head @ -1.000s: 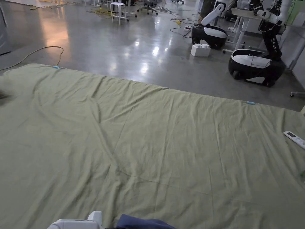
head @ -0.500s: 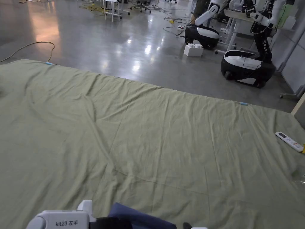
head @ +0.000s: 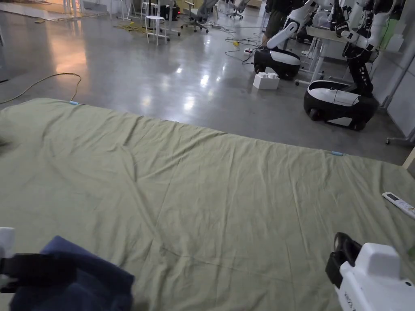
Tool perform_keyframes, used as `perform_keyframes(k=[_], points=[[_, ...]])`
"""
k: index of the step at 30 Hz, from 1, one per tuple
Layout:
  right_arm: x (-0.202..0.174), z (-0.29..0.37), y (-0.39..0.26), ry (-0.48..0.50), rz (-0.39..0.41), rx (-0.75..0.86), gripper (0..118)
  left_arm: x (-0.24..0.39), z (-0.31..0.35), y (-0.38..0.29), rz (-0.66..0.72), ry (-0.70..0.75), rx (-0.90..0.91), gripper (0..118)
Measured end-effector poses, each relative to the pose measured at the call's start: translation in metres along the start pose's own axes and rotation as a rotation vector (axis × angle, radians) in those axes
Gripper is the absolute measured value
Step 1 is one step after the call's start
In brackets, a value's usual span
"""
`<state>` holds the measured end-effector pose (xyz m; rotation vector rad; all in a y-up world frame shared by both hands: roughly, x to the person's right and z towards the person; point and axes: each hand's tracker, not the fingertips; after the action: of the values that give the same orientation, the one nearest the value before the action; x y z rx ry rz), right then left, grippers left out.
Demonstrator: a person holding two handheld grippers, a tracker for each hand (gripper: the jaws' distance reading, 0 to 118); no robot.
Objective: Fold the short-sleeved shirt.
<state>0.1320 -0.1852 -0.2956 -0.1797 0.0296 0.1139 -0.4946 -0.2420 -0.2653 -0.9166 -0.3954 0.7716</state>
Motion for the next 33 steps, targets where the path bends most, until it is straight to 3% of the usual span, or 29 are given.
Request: perform_keyframes(k=[11, 17, 20, 24, 27, 33], points=[[0.014, 0.005, -0.003, -0.043, -0.02, 0.002, 0, -0.029, 0.092, 0.035, -0.025, 0.316, 0.025, 24], [0.012, 0.007, -0.005, -0.043, -0.022, -0.004, 0, -0.038, 0.088, 0.043, -0.041, 0.573, -0.04, 24], [0.011, 0.006, -0.005, -0.04, -0.023, -0.003, 0, -0.044, 0.081, 0.043, -0.035, 0.57, -0.027, 25], [0.011, 0.005, -0.005, -0.035, -0.023, -0.008, 0, -0.042, 0.069, 0.041, -0.077, 0.675, -0.026, 37], [0.01, 0.006, -0.007, -0.029, -0.02, -0.012, 0, -0.037, 0.063, 0.041, -0.1, 0.757, -0.043, 63], [0.01, 0.006, -0.009, -0.019, -0.021, -0.017, 0, -0.029, 0.058, 0.04, -0.228, 1.021, -0.052, 66]])
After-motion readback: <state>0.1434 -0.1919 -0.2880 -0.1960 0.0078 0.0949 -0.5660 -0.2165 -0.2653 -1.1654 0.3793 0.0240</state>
